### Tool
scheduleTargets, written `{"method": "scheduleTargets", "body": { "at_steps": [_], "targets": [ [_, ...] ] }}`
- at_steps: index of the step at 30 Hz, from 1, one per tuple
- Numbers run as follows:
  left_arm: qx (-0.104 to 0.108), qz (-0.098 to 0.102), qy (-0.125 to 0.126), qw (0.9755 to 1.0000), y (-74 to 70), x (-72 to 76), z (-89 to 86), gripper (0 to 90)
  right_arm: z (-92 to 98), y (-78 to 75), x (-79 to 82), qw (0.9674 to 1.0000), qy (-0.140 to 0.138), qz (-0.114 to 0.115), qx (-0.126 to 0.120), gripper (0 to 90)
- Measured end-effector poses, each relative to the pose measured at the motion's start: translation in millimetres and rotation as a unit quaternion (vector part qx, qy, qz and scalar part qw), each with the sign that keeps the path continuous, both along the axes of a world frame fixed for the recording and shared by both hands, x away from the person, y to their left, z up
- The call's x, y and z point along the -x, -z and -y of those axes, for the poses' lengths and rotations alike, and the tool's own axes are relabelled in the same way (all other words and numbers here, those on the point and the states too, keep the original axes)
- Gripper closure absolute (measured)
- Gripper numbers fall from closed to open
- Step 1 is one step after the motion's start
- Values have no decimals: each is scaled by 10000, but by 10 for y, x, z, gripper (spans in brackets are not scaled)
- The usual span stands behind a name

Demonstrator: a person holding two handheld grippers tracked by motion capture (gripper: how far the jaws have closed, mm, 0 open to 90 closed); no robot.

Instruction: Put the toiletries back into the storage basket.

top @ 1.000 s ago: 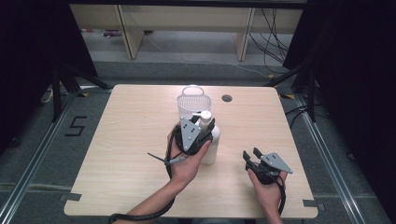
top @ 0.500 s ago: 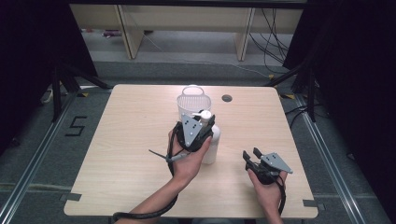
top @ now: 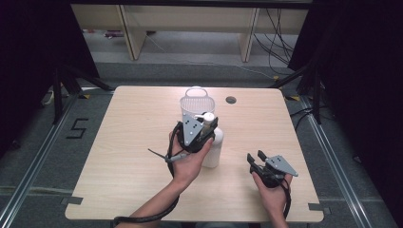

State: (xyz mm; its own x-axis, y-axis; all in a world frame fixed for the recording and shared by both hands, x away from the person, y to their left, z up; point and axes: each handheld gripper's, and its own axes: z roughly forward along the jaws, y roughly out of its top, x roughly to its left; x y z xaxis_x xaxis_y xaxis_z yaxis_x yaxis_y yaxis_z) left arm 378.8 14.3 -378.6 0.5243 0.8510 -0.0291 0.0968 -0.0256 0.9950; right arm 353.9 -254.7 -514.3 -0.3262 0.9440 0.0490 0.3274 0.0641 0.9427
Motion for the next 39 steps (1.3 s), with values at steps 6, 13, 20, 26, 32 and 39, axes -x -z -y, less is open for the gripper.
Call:
{"method": "scheduleTargets", "body": {
  "at_steps": [6,13,20,26,32,39],
  "targets": [
    [-5,116,92,9999,-103,14,-54,589,-4,2,-1,10000,7,17,-13,524],
    [-104,286,171,9994,-187,-25,-143,589,-3,0,1,10000,-10,16,-10,523],
    [-86,307,151,9994,-259,-62,-238,590,-2,0,3,10000,-17,12,-22,522],
    [-121,312,96,9994,-274,-89,-297,590,-3,0,4,10000,-15,14,-23,521],
    [-67,305,86,9995,-301,-131,-359,590,-2,-1,6,10000,-17,0,-35,521],
    [-72,331,51,9994,-333,-169,-414,590,0,0,3,10000,-17,19,-25,521]
  ]
}}
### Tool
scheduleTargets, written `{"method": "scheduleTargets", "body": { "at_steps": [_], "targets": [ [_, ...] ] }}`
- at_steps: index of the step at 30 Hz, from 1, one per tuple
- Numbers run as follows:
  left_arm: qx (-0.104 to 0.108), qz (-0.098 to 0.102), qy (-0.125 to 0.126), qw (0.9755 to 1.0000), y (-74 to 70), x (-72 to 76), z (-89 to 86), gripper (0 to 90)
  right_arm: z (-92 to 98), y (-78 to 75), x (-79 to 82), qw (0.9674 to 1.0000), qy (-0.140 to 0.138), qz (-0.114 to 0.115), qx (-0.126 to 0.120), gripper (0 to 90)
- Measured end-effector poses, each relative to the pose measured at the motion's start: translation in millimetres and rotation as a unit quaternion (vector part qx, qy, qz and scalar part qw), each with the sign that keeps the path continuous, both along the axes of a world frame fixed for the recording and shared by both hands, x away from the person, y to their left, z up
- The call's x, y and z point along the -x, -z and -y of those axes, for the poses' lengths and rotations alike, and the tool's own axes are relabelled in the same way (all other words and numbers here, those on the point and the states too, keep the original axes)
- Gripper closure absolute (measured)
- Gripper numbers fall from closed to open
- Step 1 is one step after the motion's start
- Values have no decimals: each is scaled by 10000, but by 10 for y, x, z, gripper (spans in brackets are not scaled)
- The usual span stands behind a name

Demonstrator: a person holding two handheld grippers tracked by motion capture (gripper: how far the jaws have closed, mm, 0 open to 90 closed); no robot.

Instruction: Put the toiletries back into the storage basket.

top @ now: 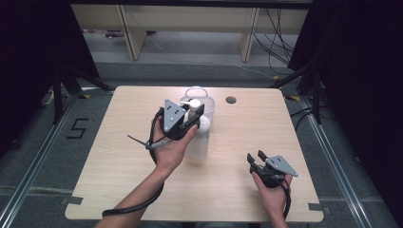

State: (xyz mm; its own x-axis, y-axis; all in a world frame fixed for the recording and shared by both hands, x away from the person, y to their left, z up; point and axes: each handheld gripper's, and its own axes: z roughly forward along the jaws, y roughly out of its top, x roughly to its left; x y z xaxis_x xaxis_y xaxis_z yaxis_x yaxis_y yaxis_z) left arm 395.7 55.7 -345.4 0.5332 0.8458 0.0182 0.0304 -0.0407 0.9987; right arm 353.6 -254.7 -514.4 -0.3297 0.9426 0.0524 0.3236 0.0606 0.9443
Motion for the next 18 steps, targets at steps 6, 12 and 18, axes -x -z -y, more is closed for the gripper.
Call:
{"method": "scheduleTargets", "body": {
  "at_steps": [6,12,18],
  "targets": [
    [9,1,-23,10000,-31,-33,-48,590,0,0,-1,10000,-2,-10,2,521],
    [44,-9,-55,10000,-60,-73,-77,590,-1,-1,1,10000,0,-12,-3,520],
    [17,4,-76,10000,-76,-114,-90,590,0,0,-2,10000,3,-7,9,520]
  ]
}}
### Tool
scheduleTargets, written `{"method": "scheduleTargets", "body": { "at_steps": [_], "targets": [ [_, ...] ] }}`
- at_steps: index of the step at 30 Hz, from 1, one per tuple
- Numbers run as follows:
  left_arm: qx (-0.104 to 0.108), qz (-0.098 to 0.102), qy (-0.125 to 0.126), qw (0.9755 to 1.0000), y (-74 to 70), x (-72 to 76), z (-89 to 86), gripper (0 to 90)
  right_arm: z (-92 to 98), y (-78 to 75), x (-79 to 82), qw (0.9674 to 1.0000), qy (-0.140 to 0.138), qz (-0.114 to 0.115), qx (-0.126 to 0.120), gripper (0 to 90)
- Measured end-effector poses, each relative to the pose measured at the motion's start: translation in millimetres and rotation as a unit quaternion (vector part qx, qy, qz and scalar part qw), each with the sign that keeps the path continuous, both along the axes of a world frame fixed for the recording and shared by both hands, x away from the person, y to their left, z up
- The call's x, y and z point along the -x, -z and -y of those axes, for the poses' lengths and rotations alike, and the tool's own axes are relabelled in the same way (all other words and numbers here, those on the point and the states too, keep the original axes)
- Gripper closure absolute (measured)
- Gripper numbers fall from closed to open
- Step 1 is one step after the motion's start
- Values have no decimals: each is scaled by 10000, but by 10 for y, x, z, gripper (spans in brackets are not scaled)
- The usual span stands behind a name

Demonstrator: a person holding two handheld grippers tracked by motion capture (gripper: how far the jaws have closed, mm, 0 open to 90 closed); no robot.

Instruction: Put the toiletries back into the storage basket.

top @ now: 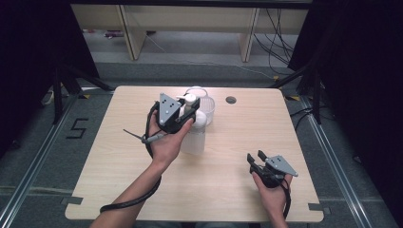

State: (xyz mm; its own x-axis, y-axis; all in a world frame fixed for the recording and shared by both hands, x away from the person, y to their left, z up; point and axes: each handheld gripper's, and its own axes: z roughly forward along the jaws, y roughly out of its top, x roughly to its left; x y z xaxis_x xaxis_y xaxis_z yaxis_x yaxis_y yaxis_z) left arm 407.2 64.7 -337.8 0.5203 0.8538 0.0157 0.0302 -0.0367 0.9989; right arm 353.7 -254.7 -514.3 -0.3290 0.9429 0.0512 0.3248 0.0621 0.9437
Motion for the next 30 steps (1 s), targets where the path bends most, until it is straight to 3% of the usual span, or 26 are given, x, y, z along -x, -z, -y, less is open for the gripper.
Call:
{"method": "scheduleTargets", "body": {
  "at_steps": [30],
  "targets": [
    [35,-36,-101,9999,-77,-219,-33,590,-17,-3,7,10000,19,-42,-70,520]
  ]
}}
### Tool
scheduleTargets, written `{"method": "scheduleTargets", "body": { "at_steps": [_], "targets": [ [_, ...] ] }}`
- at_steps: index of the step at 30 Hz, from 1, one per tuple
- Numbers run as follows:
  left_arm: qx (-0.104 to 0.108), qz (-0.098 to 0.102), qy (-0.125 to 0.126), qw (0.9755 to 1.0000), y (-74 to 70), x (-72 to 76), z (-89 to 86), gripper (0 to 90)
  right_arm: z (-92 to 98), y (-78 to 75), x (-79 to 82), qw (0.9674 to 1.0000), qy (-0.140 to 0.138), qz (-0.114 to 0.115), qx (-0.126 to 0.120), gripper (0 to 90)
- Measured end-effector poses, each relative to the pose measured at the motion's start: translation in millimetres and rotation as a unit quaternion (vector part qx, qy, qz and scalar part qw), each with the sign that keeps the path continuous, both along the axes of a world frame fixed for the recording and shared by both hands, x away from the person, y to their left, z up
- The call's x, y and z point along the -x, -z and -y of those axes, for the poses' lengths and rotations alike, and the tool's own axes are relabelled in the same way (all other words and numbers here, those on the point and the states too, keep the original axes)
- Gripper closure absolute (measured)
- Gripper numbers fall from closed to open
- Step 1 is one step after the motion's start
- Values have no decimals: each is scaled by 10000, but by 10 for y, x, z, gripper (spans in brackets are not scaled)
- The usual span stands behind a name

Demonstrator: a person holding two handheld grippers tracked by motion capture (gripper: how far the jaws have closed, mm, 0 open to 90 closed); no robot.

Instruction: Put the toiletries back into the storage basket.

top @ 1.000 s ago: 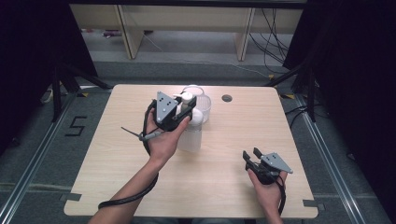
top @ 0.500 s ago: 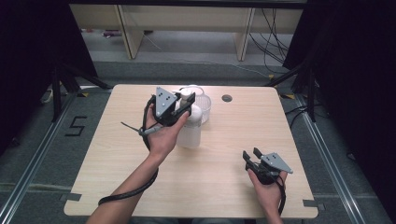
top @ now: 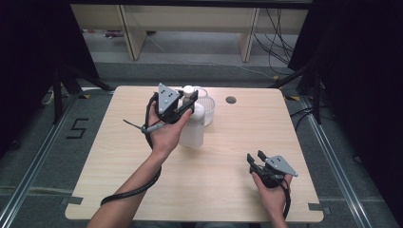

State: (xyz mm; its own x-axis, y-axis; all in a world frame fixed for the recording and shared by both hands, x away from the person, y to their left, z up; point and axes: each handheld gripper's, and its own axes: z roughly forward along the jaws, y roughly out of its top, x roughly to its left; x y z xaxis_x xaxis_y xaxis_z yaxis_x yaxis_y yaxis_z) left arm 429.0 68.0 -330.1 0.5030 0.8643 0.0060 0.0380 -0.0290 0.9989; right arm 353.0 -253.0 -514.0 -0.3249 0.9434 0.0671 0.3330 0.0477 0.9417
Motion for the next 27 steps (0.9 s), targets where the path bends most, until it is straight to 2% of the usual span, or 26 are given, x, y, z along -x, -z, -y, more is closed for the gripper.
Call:
{"method": "scheduleTargets", "body": {
  "at_steps": [3,27],
  "targets": [
    [10,12,-7,10000,-1,-8,4,590,12,1,-1,10000,-23,22,70,520],
    [29,24,-65,10000,-107,-142,5,591,13,3,-6,10000,-27,40,71,520]
  ]
}}
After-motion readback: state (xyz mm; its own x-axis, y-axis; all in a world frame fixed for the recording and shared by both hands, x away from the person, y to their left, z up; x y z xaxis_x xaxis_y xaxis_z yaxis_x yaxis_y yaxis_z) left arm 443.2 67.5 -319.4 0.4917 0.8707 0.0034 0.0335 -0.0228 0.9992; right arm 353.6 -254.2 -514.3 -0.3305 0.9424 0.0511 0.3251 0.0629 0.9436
